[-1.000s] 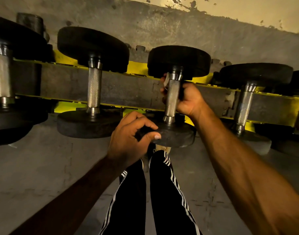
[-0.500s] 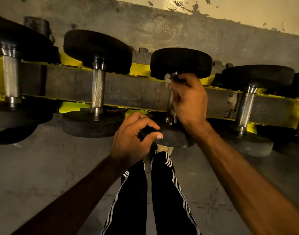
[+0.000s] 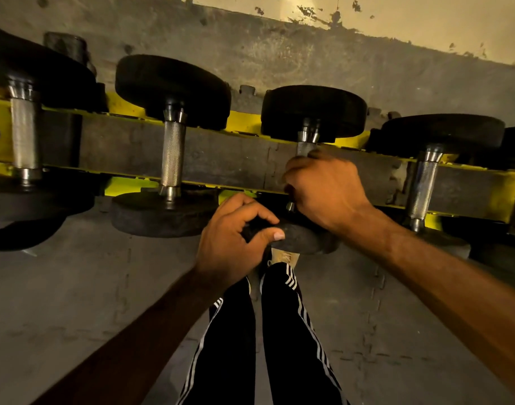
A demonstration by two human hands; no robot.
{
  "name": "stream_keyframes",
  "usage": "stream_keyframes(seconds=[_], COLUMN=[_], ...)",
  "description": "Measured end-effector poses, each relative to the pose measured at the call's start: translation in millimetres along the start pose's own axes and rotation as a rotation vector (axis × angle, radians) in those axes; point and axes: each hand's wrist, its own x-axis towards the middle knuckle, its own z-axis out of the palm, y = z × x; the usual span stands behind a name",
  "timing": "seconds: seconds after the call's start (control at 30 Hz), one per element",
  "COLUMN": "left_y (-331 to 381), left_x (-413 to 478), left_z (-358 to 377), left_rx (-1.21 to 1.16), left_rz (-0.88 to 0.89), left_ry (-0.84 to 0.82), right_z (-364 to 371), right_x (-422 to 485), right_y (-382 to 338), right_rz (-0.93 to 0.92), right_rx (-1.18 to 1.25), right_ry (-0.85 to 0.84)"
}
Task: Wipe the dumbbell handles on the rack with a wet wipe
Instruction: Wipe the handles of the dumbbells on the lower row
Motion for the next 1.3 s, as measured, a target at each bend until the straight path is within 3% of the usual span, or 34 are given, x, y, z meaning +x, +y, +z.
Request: stream_keyframes(seconds=[0.13,0.2,0.33,0.47,0.53,0.63,0.73,0.87,0.93,1.03,1.1,1.23,1.3], left_y=[-1,-2,0,-2,-2,-2,-5,-7,-7,-5,-4,-3,-4], left_x=[-1,0,3,2,1,1,1,2,2,3,4,6,5], left_z=[0,0,-1,-2,-1,-1,-1,-1,-2,-2,-3,-6,-6], left_rx=[0.014,0.021,0.028,0.038,0.036,0.035,0.038,0.044,0.046,0.063,0.063,0.081,0.086], left_rz=[0.006,0.001,0.013,0.015,0.023,0.026,0.032,0.052,0.059,0.058,0.058,0.049,0.058], left_ry=[-0.003,-0.008,-0.032,-0.028,-0.018,-0.019,-0.023,-0.022,-0.028,-0.041,-0.052,-0.075,-0.079], right_z=[-5,-9,-7,-2,2,14,27,37,43,50,56,56,53], right_x=[21,36,27,4,4,5,-9,-14,4,36,39,-5,-17], right_y=[2,-9,-6,14,24,30,9,4,16,27,29,37,42], right_rz=[0.194,0.234,0.027,-0.141,-0.137,0.148,0.510,1.035,1.148,1.178,1.136,0.946,0.878], right_rx=[-0.166,-0.170,-0.097,0.151,0.284,0.613,0.926,1.544,1.737,2.018,2.081,1.940,1.895], right_ry=[0.099,0.057,-0.091,-0.047,0.066,0.397,0.506,0.339,0.224,0.249,0.240,-0.041,-0.097])
